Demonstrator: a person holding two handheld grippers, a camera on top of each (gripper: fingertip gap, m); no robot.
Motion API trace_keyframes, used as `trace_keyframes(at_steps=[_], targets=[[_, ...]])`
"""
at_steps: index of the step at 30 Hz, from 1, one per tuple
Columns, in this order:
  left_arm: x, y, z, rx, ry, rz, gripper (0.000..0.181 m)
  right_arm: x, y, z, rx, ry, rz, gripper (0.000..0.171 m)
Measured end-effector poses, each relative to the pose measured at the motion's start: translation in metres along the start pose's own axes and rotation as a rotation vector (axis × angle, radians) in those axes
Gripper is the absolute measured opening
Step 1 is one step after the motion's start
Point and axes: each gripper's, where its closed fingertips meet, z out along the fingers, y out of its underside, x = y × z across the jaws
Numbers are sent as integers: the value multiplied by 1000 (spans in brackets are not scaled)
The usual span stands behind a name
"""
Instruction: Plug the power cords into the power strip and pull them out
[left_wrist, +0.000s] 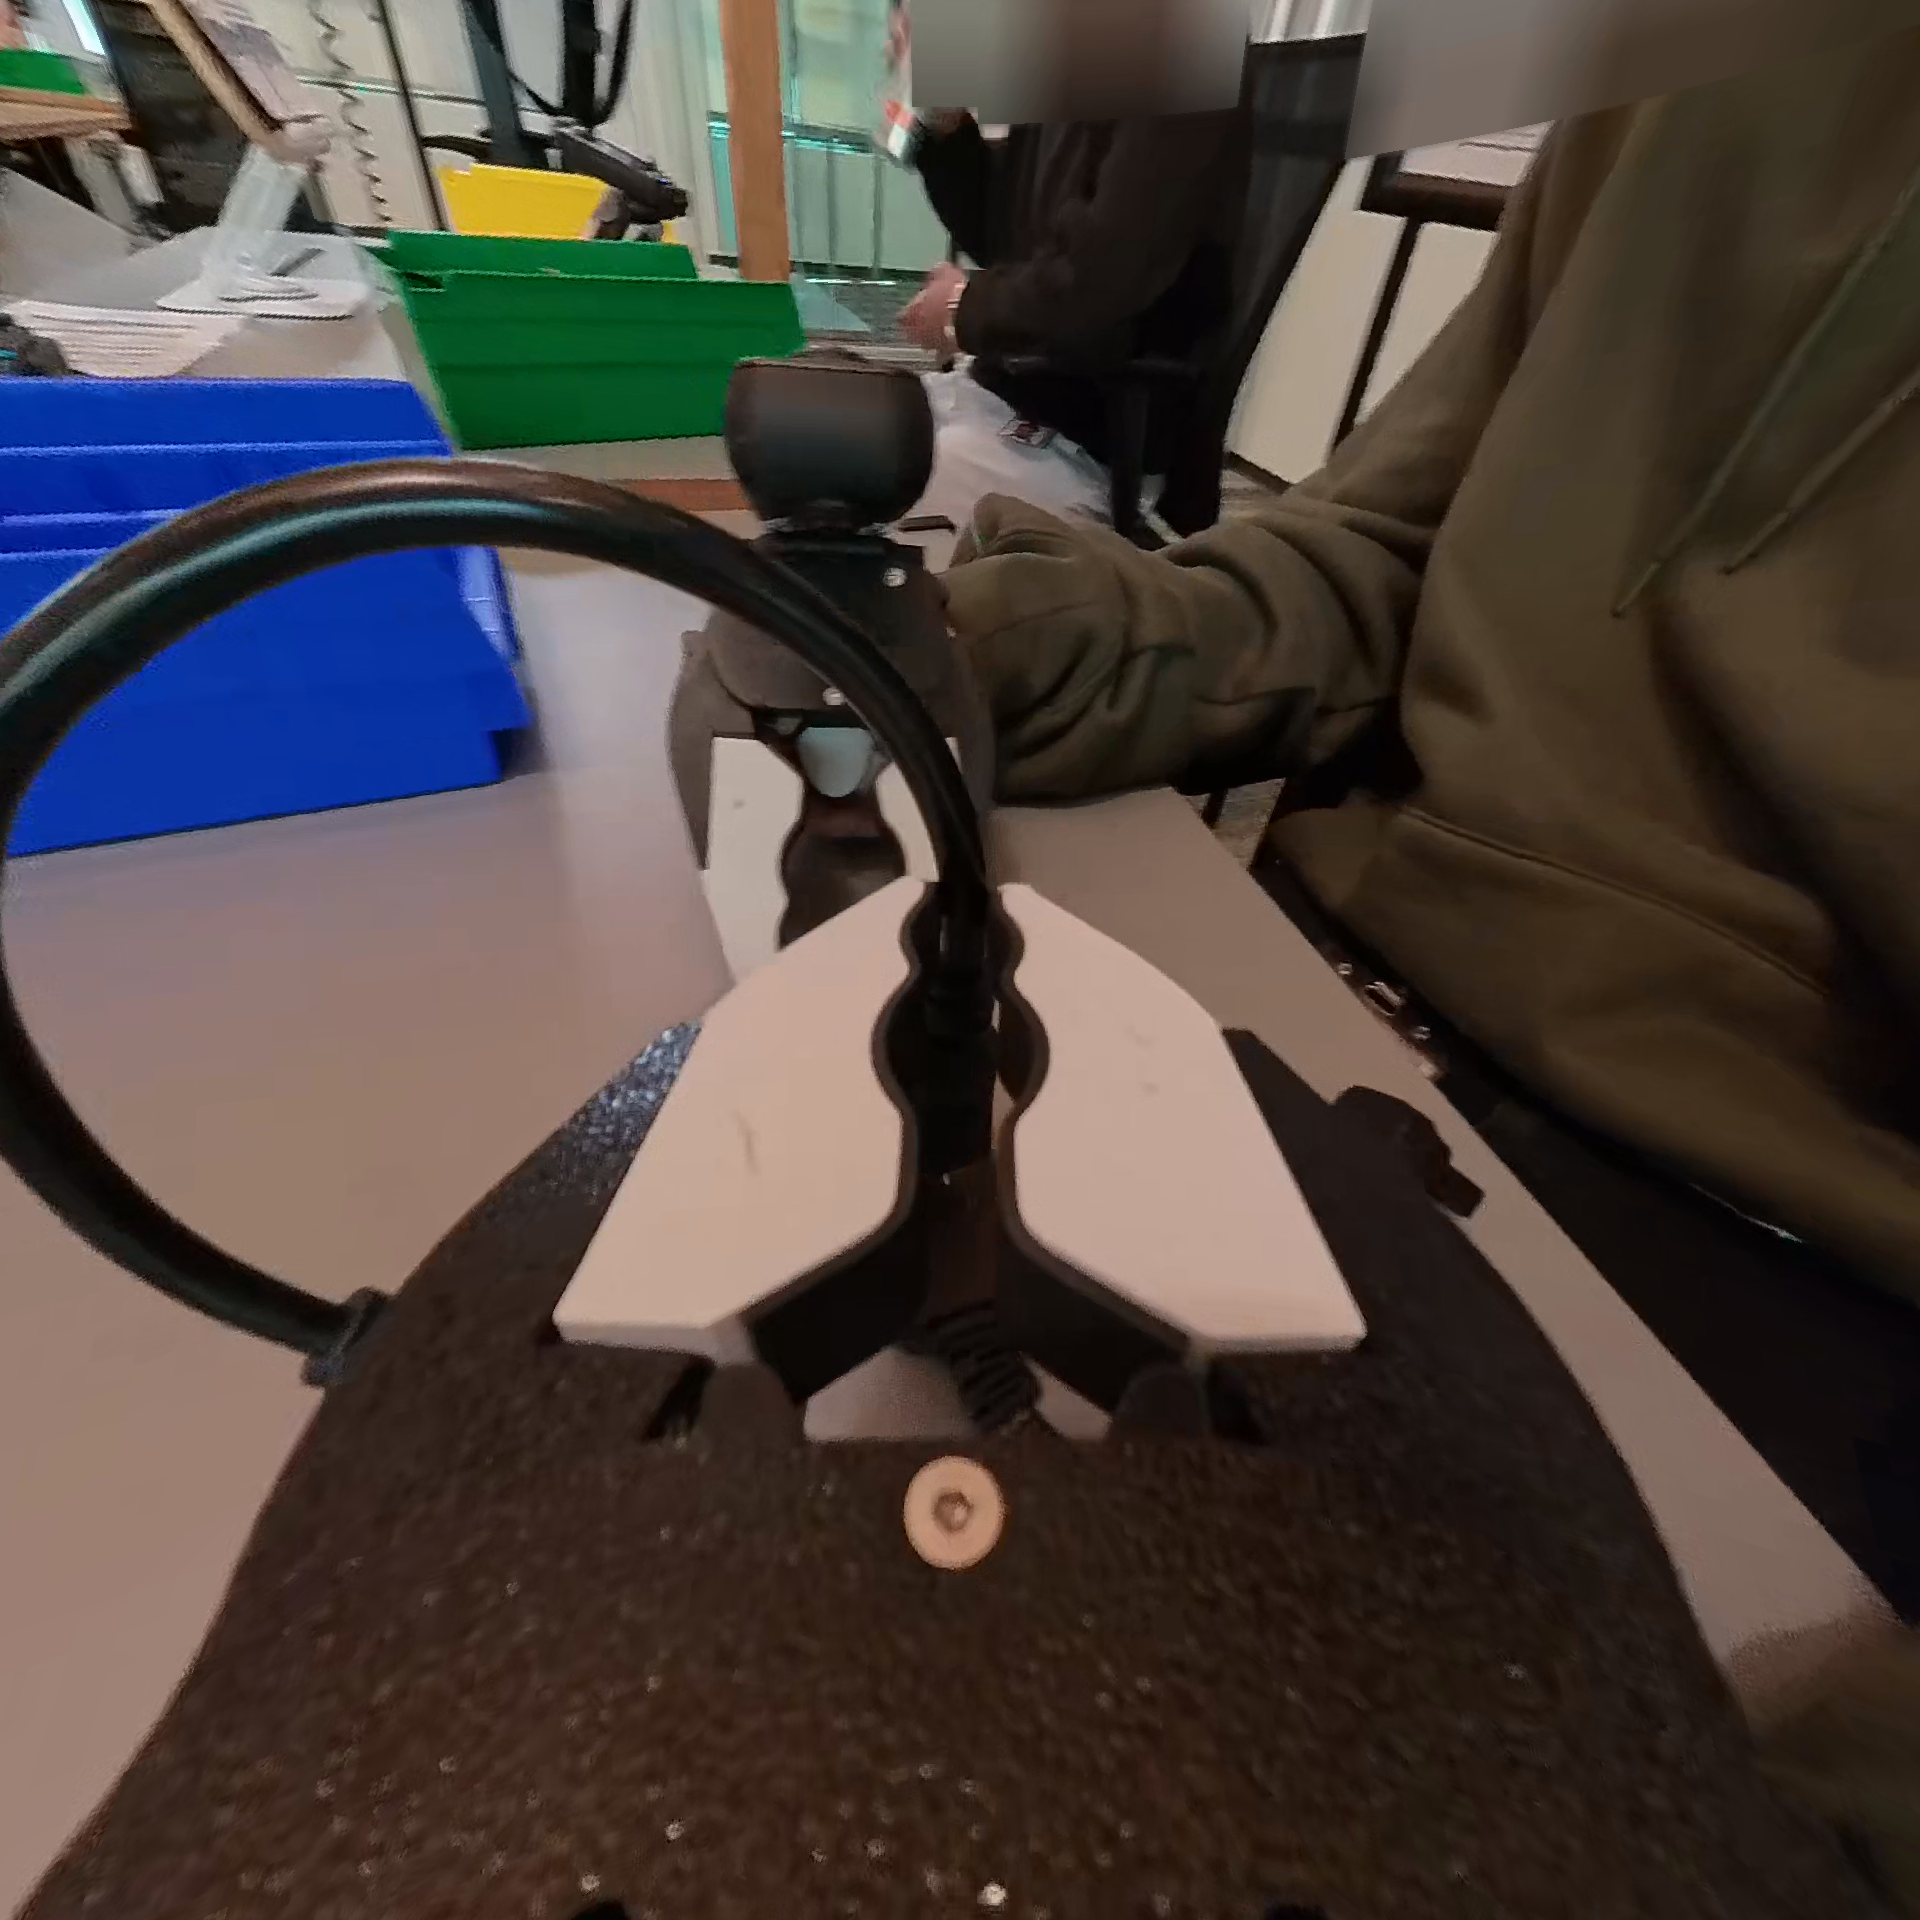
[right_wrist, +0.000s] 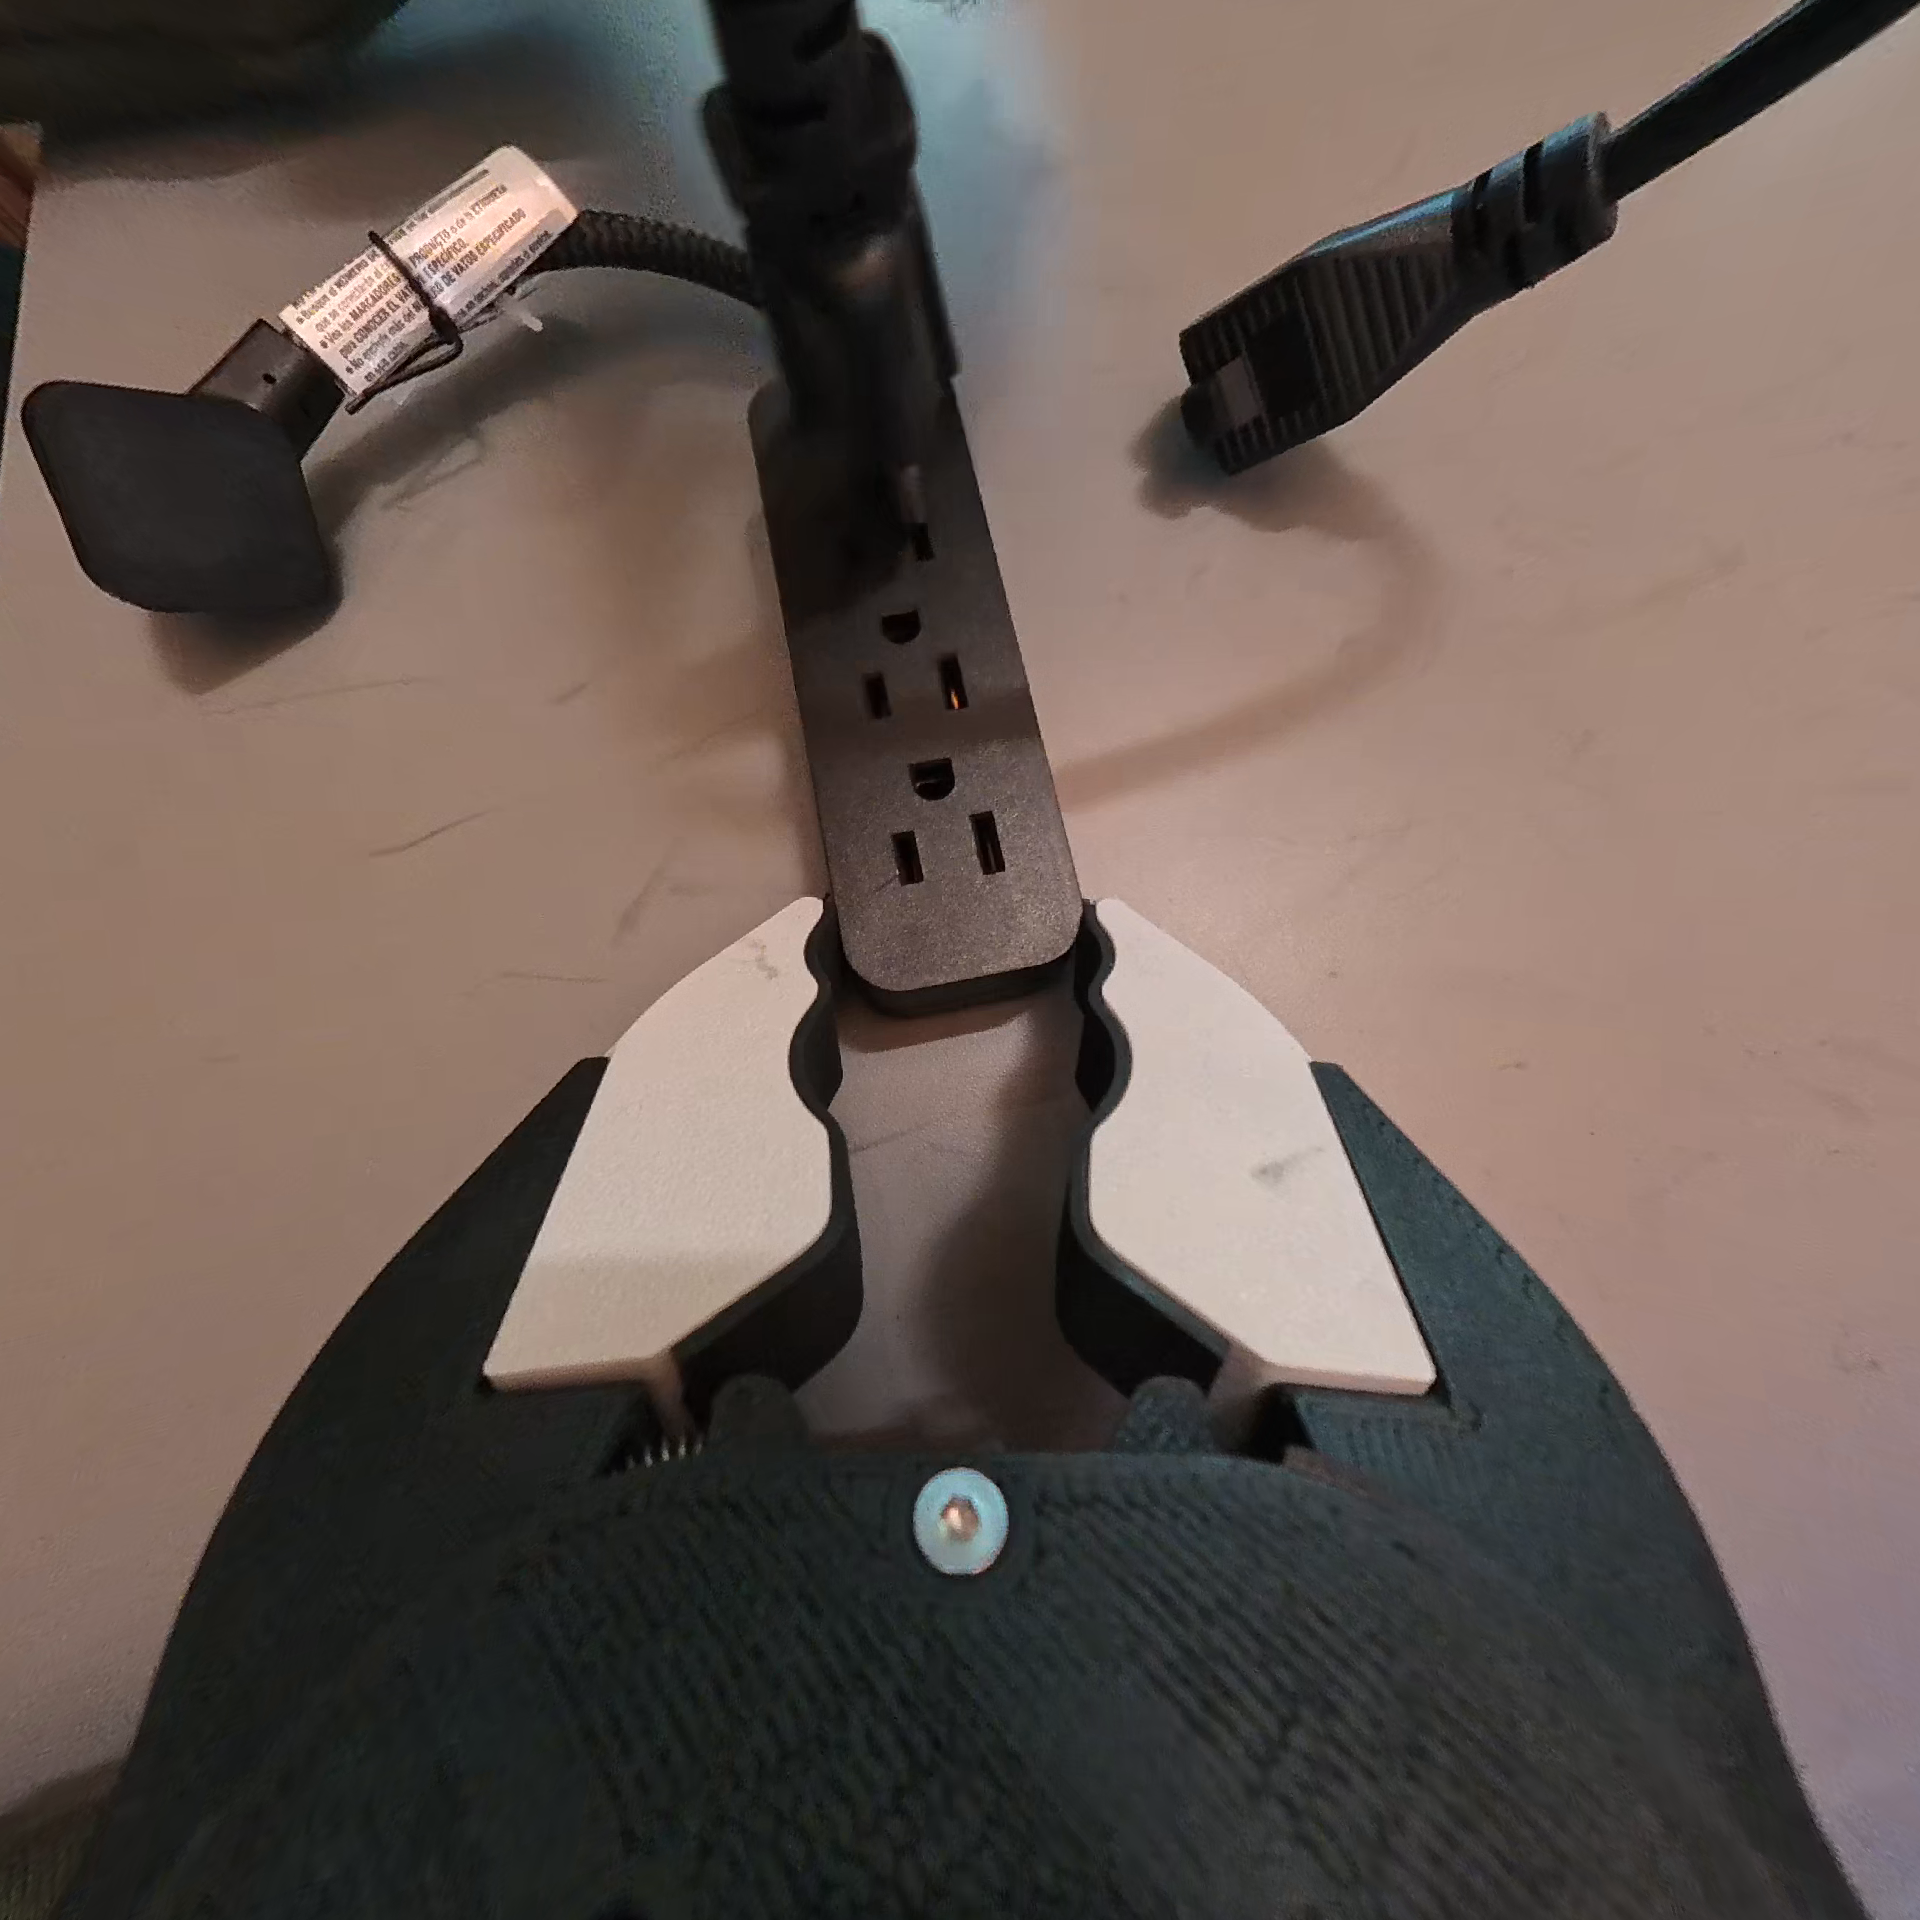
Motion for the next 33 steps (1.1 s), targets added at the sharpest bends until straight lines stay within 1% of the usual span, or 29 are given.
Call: trace_keyframes(at_steps=[3,4,8,9,10,11,13,14,16,20,25,27,29,31,33], targets=[[-9,-8,-3,32,-112,-56,8,0,0,0,0,0,0,43],[-12,-11,-3,24,-184,-70,8,0,0,0,1,-1,0,43],[-11,-1,-8,-154,-428,-93,8,0,0,0,0,-2,-2,43],[-12,1,-10,-175,-474,-129,8,0,0,0,0,-3,-3,43],[-11,-2,-11,-159,-499,-175,8,0,0,0,0,-3,-3,43],[-9,-8,-8,-119,-493,-202,8,0,0,0,0,-3,-3,43],[1,-19,4,-57,-416,-123,8,0,0,0,0,-4,-4,43],[0,-18,8,-64,-415,-94,8,0,0,0,0,-4,-4,43],[-7,-13,14,-86,-438,-97,8,0,0,0,0,-4,-4,43],[-15,-14,22,-46,-466,-142,8,0,0,0,0,-3,-4,43],[-14,-17,16,-54,-528,-133,8,1,0,0,1,0,0,43],[-17,-24,3,-34,-598,-136,9,8,1,-1,2,45,31,43],[-25,-32,-18,4,-709,-153,10,24,5,-5,1,137,112,43],[-31,-39,-42,32,-828,-168,10,42,12,-12,-3,242,230,43],[-33,-41,-61,47,-904,-182,10,57,21,-21,-4,423,424,43]])
